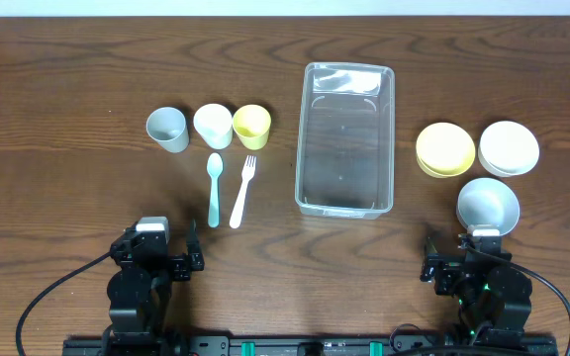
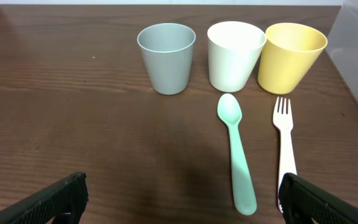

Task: Pack container
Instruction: 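Move the right gripper toward the light-blue bowl, then grasp the rim of the light-blue bowl with the right gripper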

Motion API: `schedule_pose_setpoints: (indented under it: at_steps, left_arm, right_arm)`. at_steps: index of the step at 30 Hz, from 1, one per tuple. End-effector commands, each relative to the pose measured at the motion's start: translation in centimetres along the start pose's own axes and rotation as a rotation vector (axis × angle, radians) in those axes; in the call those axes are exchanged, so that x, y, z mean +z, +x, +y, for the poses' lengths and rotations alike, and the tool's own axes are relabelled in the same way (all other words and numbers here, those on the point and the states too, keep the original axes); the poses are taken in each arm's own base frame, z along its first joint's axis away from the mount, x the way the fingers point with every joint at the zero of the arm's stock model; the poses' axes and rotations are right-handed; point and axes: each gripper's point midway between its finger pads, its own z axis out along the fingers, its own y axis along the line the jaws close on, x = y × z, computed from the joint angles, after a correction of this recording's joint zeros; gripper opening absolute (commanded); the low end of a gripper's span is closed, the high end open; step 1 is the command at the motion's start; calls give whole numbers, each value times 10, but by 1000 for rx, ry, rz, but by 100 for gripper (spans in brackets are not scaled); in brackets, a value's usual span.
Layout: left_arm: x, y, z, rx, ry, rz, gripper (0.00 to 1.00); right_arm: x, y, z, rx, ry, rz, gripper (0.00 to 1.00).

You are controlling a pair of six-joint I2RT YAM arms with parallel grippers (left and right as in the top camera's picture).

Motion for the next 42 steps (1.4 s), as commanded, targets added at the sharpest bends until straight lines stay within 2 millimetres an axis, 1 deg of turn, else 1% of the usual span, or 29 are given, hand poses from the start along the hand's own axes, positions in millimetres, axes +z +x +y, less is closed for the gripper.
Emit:
schedule_pose_setpoints:
  at_steps: [1, 10, 14, 18, 19, 21, 23, 24, 25, 26, 30, 33, 36, 39, 42]
  left_arm:
    - [3, 7, 1, -14, -2, 13, 98]
    - [3, 7, 1, -14, -2, 13, 98]
    - [3, 7, 1, -14, -2, 13, 98]
    - [3, 7, 1, -14, -2, 13, 98]
    - [3, 7, 1, -14, -2, 13, 98]
    - [3, 7, 1, -14, -2, 13, 98]
    - [3, 7, 1, -14, -2, 13, 98]
    - [3, 7, 1, -14, -2, 13, 98]
    - [3, 7, 1, -14, -2, 13, 98]
    - [3, 7, 1, -14, -2, 13, 98]
    - [3, 7, 1, -14, -2, 13, 98]
    - [3, 7, 1, -14, -2, 13, 98]
    - [3, 7, 1, -14, -2, 13, 98]
    - [3, 7, 1, -14, -2, 13, 98]
    - [3, 7, 1, -14, -2, 13, 98]
  right_arm:
    - [2, 4, 4, -18, -18, 4, 99]
    - [2, 4, 4, -18, -18, 4, 99]
    - [1, 4, -13, -100, 81, 12, 99]
    - [1, 4, -14, -100, 84, 9, 99]
    - [1, -3, -14, -99, 84, -20, 99]
    - [0, -25, -3, -53, 22, -111, 99]
    - [-6, -53, 20, 33, -121, -227, 99]
    - [-11, -64, 34, 78, -208, -268, 99]
    - [-16, -72, 46, 109, -286, -291, 99]
    - [-19, -77, 51, 121, -324, -309, 99]
    - [-37, -104, 66, 119, -434, -420, 99]
    - [-40, -111, 64, 135, -423, -415, 99]
    - [-39, -122, 59, 162, -381, -341, 99]
    - [-34, -142, 41, 165, -263, -241, 99]
    - [-27, -165, 11, 181, -81, -85, 99]
